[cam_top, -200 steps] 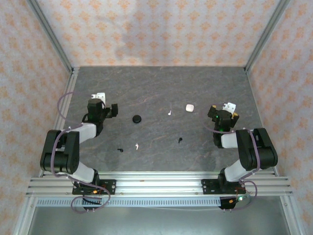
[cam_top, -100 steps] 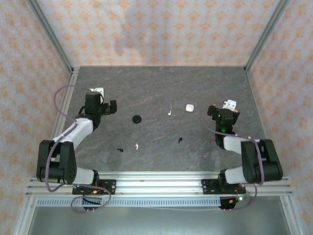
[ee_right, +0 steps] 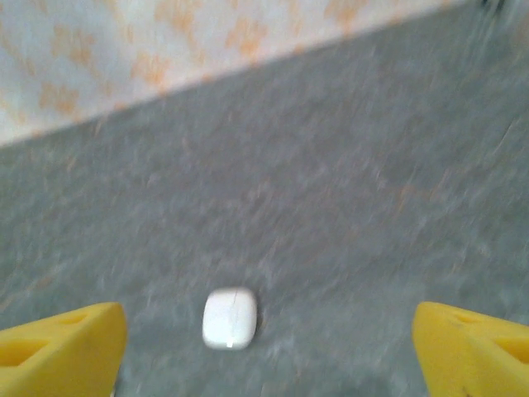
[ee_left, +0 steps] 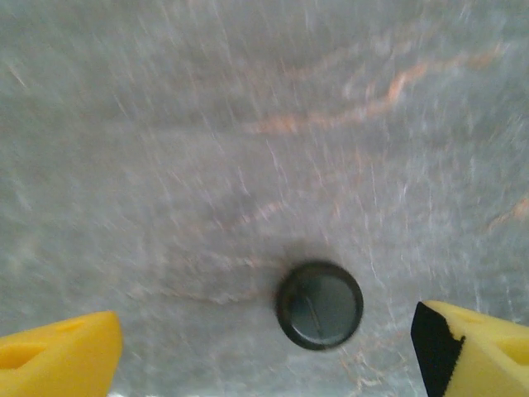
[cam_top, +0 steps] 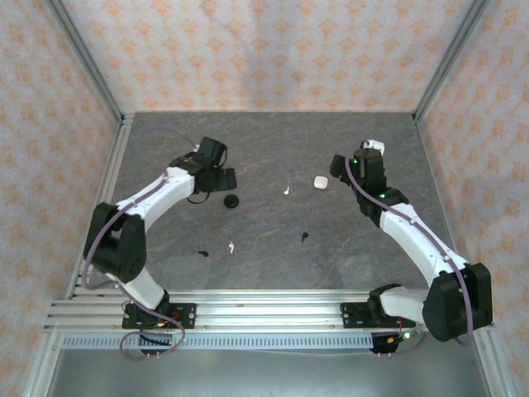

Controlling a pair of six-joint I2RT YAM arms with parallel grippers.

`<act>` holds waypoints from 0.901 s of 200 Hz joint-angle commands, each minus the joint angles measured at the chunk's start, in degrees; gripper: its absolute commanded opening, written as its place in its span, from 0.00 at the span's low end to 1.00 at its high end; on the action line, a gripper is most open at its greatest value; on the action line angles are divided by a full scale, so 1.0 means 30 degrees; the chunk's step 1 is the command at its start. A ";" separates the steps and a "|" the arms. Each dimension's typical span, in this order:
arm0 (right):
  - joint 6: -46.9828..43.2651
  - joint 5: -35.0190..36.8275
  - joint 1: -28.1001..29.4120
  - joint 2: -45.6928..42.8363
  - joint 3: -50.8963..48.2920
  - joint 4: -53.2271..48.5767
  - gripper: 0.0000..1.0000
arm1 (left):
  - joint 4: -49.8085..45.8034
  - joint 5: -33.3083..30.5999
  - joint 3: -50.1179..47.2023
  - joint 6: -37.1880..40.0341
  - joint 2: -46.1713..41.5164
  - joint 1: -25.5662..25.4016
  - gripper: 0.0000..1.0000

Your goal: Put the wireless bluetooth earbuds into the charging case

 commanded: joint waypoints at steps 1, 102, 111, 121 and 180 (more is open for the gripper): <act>0.2731 -0.2310 0.0599 0.0703 0.0466 -0.4683 0.87 | -0.2545 0.0190 0.1142 -0.2805 0.1417 -0.0645 0.87; 0.3186 -0.4024 0.1334 0.0668 -0.0003 -0.4913 0.80 | -0.2162 0.1958 0.2603 -0.2623 0.5331 -0.0894 0.65; 0.3220 -0.4145 0.1322 0.0670 -0.0002 -0.4958 0.80 | -0.2058 0.1875 0.2604 -0.2543 0.5471 -0.0910 0.64; 0.3221 -0.4225 0.1318 0.0669 -0.0032 -0.5028 0.79 | -0.1989 0.1662 0.2603 -0.2441 0.5610 -0.0928 0.63; 0.3389 -0.4804 0.1330 0.0408 -0.0126 -0.5266 0.79 | -0.1426 0.0968 0.2397 -0.0346 0.6068 -0.0998 0.49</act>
